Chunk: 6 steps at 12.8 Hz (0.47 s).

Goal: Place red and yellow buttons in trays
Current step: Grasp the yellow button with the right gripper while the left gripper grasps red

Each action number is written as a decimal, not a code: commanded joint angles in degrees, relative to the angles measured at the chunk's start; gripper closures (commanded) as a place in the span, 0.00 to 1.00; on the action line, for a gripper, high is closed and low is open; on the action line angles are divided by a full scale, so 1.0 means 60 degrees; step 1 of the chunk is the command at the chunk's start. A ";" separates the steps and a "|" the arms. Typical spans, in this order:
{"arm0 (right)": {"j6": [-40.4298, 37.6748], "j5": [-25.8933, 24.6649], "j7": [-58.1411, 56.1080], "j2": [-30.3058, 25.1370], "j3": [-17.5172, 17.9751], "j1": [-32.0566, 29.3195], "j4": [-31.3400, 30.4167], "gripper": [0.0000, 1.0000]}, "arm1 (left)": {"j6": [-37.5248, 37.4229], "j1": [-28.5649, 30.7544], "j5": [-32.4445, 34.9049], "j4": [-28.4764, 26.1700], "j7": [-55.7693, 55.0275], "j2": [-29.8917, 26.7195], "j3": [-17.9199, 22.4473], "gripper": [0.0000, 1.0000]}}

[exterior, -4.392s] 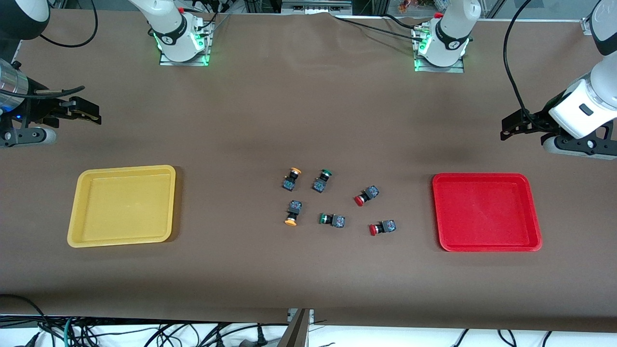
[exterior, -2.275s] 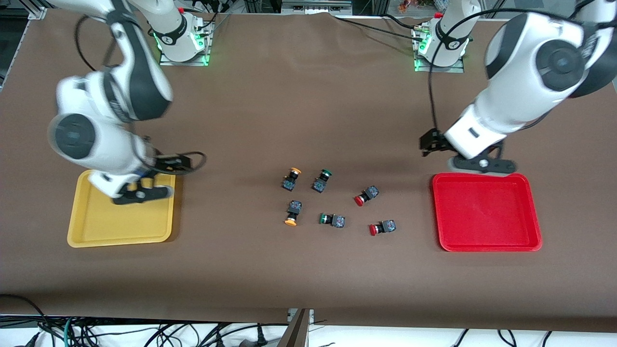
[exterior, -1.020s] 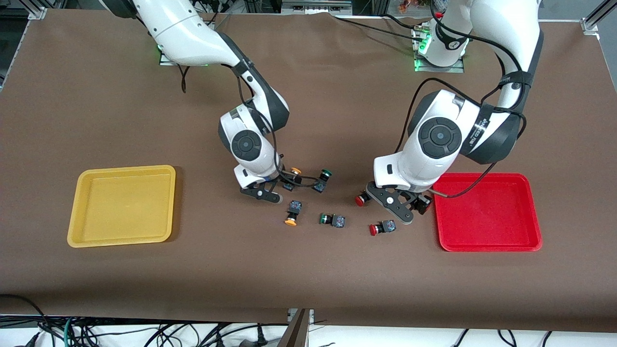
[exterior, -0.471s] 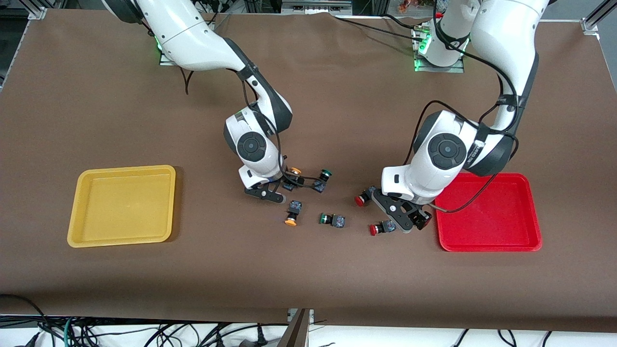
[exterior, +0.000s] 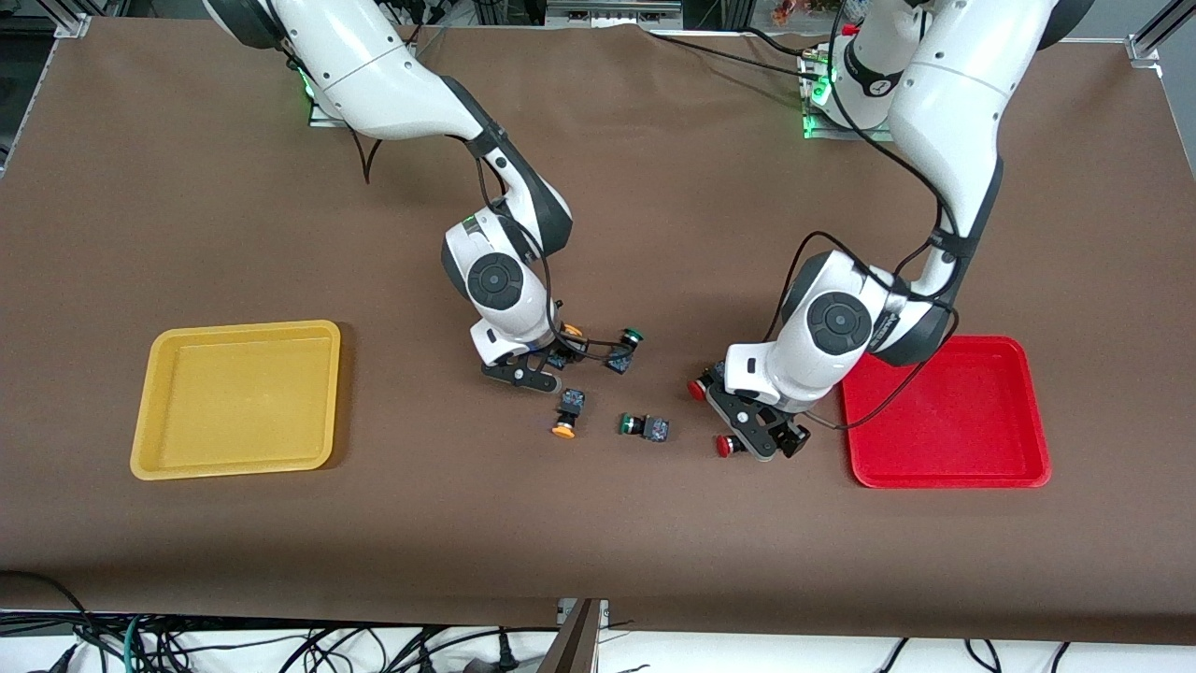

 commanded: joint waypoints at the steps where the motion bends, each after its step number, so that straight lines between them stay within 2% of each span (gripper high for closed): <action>1: 0.0020 -0.0012 -0.0481 0.0000 -0.0131 0.0043 0.0135 1.00 | 0.0143 0.0082 -0.0047 0.0714 0.0720 0.0665 -0.0045 0.00; 4: -0.0155 -0.0012 -0.1374 -0.0395 -0.0205 -0.0439 0.0135 1.00 | 0.0143 0.0067 -0.0032 0.1330 0.0779 0.1368 0.0028 0.00; 6: -0.1277 -0.0027 -0.2689 -0.0847 -0.0220 -0.1053 0.0135 1.00 | 0.0158 0.0082 -0.0017 0.1506 0.0837 0.1618 0.0057 0.00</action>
